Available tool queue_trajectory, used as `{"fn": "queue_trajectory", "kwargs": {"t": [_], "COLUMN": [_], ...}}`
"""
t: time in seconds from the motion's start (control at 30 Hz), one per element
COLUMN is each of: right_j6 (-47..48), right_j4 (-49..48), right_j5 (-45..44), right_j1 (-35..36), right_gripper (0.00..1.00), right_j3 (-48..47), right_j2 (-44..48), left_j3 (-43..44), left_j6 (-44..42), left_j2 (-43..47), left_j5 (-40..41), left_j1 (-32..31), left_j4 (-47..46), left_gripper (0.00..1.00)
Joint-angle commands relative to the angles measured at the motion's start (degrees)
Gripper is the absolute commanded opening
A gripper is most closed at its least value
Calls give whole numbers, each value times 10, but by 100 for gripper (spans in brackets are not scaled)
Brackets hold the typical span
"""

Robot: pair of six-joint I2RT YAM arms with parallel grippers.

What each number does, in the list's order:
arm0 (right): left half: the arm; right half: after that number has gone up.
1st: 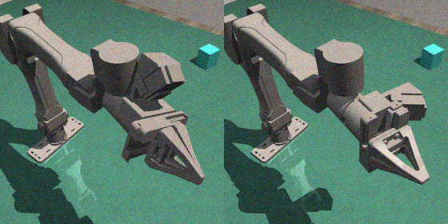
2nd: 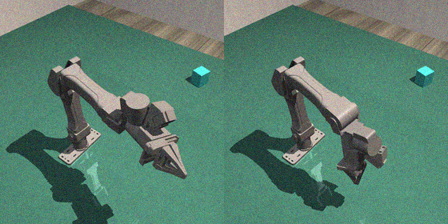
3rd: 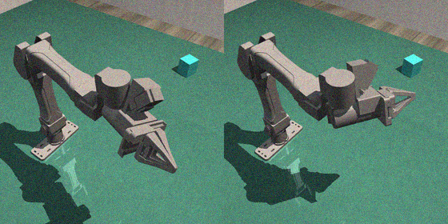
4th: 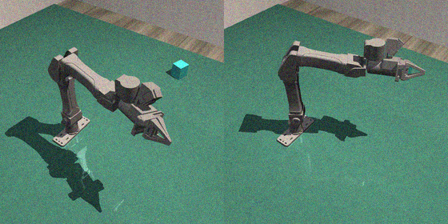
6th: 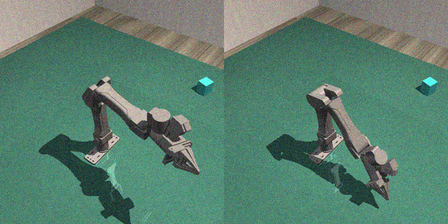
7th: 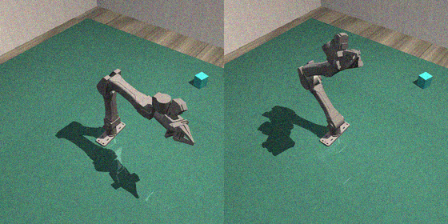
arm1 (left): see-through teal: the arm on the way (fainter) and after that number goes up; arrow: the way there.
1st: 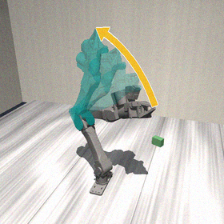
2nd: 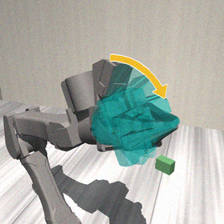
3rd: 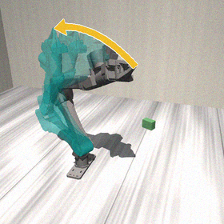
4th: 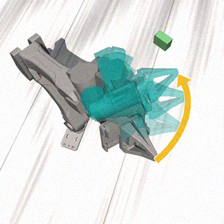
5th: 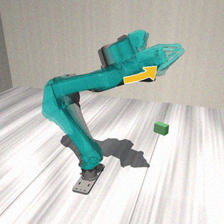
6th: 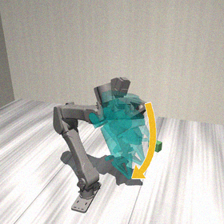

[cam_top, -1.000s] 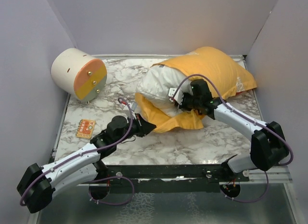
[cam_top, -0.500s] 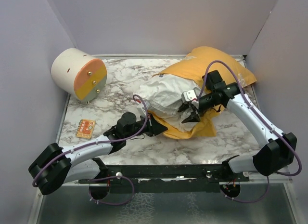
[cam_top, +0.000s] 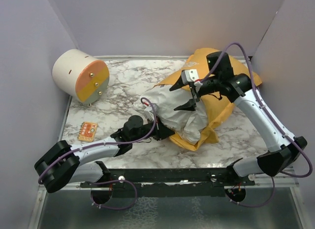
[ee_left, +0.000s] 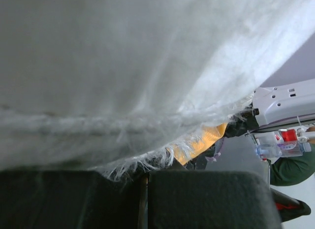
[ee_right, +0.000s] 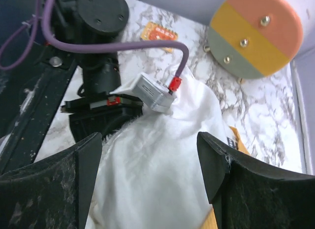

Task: Put the pillow into the pillowcase
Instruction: Stuff the pillow into the pillowcase.

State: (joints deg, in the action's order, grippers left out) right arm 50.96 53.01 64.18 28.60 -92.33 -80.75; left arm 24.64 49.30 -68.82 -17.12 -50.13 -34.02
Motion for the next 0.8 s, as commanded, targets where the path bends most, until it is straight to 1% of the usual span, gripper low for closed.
{"fn": "queue_trajectory", "kwargs": {"t": [0.0, 0.1, 0.2, 0.33, 0.37, 0.4, 0.47, 0.5, 0.6, 0.7, 0.77], "right_j6": [-97, -106, -118, -121, -108, -102, -105, -103, -75, -68, -71], "right_j4": [-123, -163, -225, -345, -377, -400, -420, -422, -440, -426, -405], "right_j5": [-147, -227, -323, -566, -608, -629, -625, -622, -603, -534, -493], "right_j1": [51, 93, 108, 106, 95, 69, -2, -35, -87, -91, -91], "right_gripper": [78, 78, 78, 76, 70, 61, 39, 30, 13, 5, 4], "right_j3": [61, 119, 188, 276, 298, 314, 331, 339, 389, 429, 437], "right_j2": [-16, -9, -5, -3, -2, -1, 1, 2, 24, 54, 59], "left_j3": [4, -3, -8, -17, -21, -24, -30, -34, -48, -53, -50], "left_j6": [6, 5, 4, -1, -3, -4, -5, -5, 2, 3, 3], "left_j2": [17, 25, 34, 60, 70, 84, 113, 127, 160, 170, 166], "left_j5": [-21, -19, -16, -6, -2, 5, 25, 35, 52, 56, 52], "left_j1": [-7, -7, -7, -7, -7, -7, -7, -7, -7, -7, -7], "left_j4": [-83, -88, -85, -67, -57, -42, 0, 18, 45, 56, 55], "left_gripper": [0, 0, 0, 0, 0, 0, 0, 0, 0, 0, 0]}}
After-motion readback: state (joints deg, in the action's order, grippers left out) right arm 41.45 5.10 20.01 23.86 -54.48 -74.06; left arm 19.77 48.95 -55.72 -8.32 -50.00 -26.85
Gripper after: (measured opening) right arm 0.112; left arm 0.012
